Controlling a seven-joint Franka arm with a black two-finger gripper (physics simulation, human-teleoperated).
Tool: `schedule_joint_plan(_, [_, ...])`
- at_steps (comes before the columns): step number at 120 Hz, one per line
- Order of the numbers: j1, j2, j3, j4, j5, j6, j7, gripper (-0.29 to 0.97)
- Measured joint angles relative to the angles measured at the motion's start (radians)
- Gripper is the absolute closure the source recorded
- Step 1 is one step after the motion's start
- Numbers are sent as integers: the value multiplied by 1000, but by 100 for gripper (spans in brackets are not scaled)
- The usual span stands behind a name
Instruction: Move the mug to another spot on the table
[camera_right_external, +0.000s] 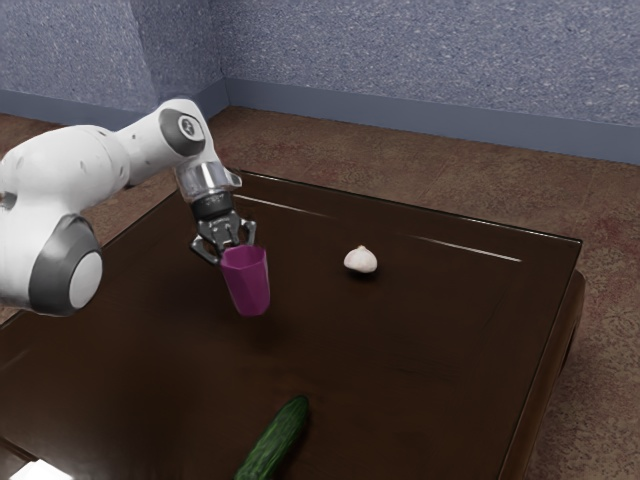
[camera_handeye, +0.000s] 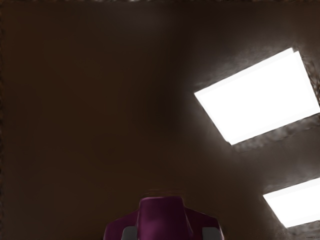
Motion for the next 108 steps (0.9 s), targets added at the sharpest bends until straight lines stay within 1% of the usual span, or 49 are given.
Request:
schedule_joint_plan(10, [8,35,1,1,-14,-11,0,76])
schedule_joint_plan(49, [13,78,2,-11,-1,17,3,76])
schedule_joint_plan(104, [3,101,0,-66,40,154,34,79])
schedule_joint_plan(108, [2,101,-2,-71,41,164,37,76])
